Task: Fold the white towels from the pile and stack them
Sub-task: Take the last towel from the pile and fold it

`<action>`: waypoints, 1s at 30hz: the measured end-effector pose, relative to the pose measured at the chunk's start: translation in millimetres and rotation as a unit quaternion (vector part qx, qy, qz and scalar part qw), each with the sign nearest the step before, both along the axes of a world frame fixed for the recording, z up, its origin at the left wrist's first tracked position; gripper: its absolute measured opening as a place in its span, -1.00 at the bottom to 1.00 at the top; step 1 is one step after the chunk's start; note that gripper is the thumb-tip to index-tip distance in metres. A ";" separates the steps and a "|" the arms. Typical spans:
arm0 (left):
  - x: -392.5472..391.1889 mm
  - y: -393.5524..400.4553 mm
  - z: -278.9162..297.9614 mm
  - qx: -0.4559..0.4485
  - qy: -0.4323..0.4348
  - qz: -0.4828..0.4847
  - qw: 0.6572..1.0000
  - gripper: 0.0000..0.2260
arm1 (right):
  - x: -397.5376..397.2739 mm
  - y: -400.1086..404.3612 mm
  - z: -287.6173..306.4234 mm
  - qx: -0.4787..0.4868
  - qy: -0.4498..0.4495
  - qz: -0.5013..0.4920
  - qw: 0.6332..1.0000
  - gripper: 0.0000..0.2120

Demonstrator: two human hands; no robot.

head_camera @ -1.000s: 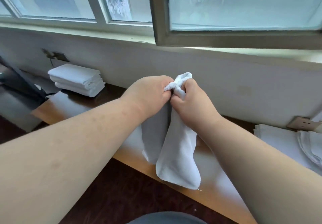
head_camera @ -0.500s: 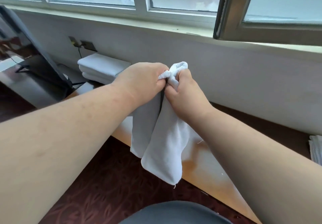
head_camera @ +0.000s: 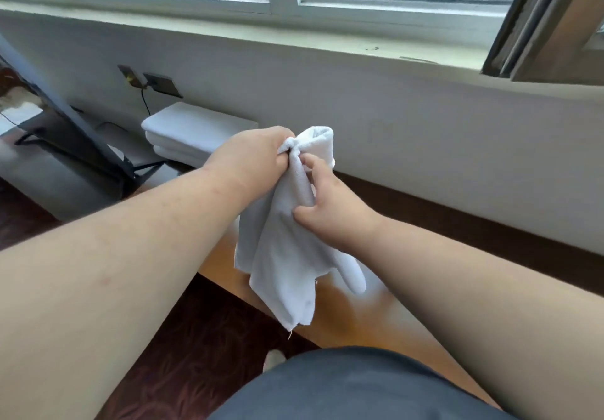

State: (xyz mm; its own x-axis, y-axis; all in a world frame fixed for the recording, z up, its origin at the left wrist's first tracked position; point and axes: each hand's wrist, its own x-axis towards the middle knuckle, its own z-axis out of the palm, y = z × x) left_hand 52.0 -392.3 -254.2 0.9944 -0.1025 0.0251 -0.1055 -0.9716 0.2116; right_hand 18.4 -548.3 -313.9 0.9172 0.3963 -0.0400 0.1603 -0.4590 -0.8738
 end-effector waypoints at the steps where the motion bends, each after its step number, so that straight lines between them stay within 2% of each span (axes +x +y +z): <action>1: 6.9 6.8 -8.3 -0.003 0.005 -0.002 1.000 -0.86 | 2.2 4.7 -6.1 -0.012 0.010 0.012 1.000 -0.20; 4: 38.3 24.5 -28.3 -0.012 0.036 -0.031 0.999 -0.86 | 16.4 25.2 -22.0 -0.033 0.061 -0.006 0.998 -0.10; 8: 82.3 41.1 -46.9 0.004 0.077 -0.081 0.994 -0.82 | 36.1 44.0 -29.1 -0.031 0.102 -0.094 0.990 -0.14; 10: 103.5 45.6 -51.2 0.014 0.096 -0.105 0.990 -0.73 | 46.6 47.2 -29.9 -0.029 0.115 -0.124 0.985 -0.17; 11: 110.8 47.2 -53.0 0.030 0.104 -0.125 0.986 -0.61 | 51.6 47.7 -30.5 -0.031 0.117 -0.135 0.983 -0.19; 13: 117.8 46.9 -54.5 0.094 0.081 -0.238 0.963 -0.33 | 58.8 46.1 -32.2 -0.018 0.132 -0.170 0.976 -0.29; 15: 118.8 39.9 -55.4 0.135 0.040 -0.390 0.910 -0.25 | 62.1 39.5 -32.7 0.011 0.143 -0.221 0.965 -0.45; 16: 119.5 34.4 -54.7 0.133 0.032 -0.435 0.890 -0.29 | 61.9 34.7 -31.9 0.019 0.144 -0.251 0.957 -0.56; 18: 121.8 22.6 -53.8 0.123 0.033 -0.464 0.877 -0.46 | 58.4 23.4 -30.9 0.042 0.160 -0.298 0.940 -0.67; 21: 128.0 8.5 -49.9 0.151 0.065 -0.474 0.865 -0.75 | 47.5 6.8 -32.1 0.058 0.189 -0.279 0.940 -0.54; 23: 134.5 0.1 -47.7 0.145 0.110 -0.453 0.873 -0.84 | 32.9 -4.9 -35.5 -0.038 0.213 -0.222 0.951 -0.36; 24: 136.9 -4.3 -46.7 0.131 0.124 -0.447 0.876 -0.86 | 23.3 -10.6 -41.0 -0.111 0.226 -0.196 0.948 -0.34; 25: 138.6 -8.2 -45.6 0.121 0.130 -0.443 0.878 -0.87 | 13.2 -16.6 -49.8 -0.178 0.237 -0.179 0.938 -0.43; 27: 141.6 -15.9 -44.3 0.113 0.134 -0.440 0.881 -0.88 | -8.1 -29.4 -72.1 -0.253 0.239 -0.195 0.917 -0.78; 28: 142.3 -19.9 -44.2 0.119 0.134 -0.438 0.881 -0.89 | -18.9 -35.7 -81.1 -0.251 0.237 -0.224 0.911 -0.87; 30: 142.8 -28.2 -43.8 0.156 0.133 -0.429 0.880 -0.90 | -36.7 -49.7 -88.5 -0.188 0.228 -0.296 0.908 -0.92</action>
